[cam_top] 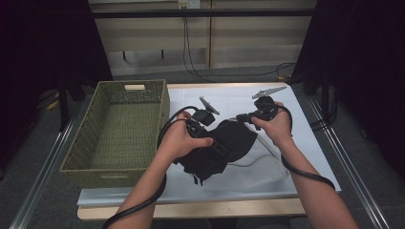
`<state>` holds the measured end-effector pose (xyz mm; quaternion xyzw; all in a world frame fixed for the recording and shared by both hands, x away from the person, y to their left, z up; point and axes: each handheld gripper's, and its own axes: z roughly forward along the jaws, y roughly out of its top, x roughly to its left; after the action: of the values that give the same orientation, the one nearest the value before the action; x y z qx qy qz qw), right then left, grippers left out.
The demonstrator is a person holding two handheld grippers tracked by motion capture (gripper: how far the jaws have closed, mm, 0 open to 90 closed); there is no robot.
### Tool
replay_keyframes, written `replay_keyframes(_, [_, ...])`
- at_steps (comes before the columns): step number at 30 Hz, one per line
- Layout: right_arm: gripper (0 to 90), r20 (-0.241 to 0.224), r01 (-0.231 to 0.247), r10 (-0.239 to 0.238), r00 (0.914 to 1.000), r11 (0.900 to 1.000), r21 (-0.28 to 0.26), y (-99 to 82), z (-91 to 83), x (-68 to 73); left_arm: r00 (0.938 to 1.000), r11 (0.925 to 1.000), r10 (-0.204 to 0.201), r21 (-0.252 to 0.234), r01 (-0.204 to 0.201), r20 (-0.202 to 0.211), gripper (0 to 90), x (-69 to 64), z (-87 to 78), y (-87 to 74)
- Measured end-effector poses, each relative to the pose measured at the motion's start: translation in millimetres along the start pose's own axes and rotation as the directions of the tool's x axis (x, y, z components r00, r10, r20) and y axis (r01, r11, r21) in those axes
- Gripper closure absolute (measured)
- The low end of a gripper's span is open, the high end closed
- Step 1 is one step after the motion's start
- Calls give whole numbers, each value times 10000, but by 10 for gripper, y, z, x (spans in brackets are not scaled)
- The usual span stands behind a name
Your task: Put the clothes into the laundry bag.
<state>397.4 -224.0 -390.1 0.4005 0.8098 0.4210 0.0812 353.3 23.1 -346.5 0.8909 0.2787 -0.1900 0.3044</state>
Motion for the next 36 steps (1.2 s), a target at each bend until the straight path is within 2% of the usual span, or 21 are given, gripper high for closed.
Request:
replay_keyframes(3, [900,15,-16,16,10000,10000,-3,5,-3,3,9999,9999,112,73,-112,4,615,-2,42,-4])
replay_keyframes(8, [900,20,53,-53,10000,10000,-4,15,-8,7,9999,10000,41,-17,-41,95,614,-15,122,-9])
replay_keyframes(10, [900,43,75,-75,10000,10000,18,16,-7,13,9999,9999,55,141,-56,96,614,-9,172,-11])
replay_keyframes(15, [900,-22,72,-72,10000,10000,-15,23,-8,28,9997,9999,-44,108,42,222,614,13,257,-27])
replay_keyframes(20, [900,-51,136,-137,9999,9999,-57,40,-17,40,9996,10000,27,63,-29,282,614,24,320,-31])
replay_keyframes(36, [900,-104,102,-104,9999,9998,-149,47,-51,70,9999,9998,-102,175,100,118,613,24,455,-25])
